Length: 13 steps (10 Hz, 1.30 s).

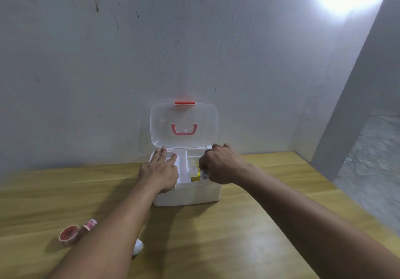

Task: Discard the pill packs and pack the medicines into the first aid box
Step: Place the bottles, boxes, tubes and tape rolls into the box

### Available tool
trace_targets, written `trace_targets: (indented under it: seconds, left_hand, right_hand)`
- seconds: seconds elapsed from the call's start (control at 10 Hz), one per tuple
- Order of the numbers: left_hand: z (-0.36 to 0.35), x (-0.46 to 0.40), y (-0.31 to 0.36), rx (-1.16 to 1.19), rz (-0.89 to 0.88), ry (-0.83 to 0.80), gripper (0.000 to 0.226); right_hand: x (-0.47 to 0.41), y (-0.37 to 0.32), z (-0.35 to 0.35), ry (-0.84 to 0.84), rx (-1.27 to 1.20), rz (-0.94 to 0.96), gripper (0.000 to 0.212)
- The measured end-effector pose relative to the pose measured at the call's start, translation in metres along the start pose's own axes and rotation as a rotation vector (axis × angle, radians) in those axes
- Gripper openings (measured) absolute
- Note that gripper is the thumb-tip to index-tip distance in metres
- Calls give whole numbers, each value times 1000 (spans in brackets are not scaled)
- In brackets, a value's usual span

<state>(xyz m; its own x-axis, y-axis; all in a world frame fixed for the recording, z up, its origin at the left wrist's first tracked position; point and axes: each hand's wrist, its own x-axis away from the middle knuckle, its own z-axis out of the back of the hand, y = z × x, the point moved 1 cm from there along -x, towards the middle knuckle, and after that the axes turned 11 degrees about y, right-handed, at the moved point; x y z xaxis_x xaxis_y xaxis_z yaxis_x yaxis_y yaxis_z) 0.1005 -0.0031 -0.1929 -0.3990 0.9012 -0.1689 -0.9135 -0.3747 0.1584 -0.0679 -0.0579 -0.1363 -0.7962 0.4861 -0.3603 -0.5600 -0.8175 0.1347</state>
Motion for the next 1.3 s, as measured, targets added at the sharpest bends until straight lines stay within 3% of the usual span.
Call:
trace_targets:
  seconds: [0.3,0.8,1.0,1.2,1.3]
  left_hand:
    - [0,0,0,7,1,5,53]
    - [0,0,-1,25,2,12,52]
    - [-1,0,-2,35,-3,14,53]
    - [0,-1,-2,71,2,30,54]
    - [-3,-3,-4,85,4,39,54]
  right_hand:
    - [-7,3,-1,-85,-123,-83,18]
    - [-3,5,2,-156,-209,-67,23]
    - [-4,5,-4,-86,-217,-86,29]
    - [0,3,-16,100,-289,-122,38]
    - [0,4,-24,99,-316,-123,44]
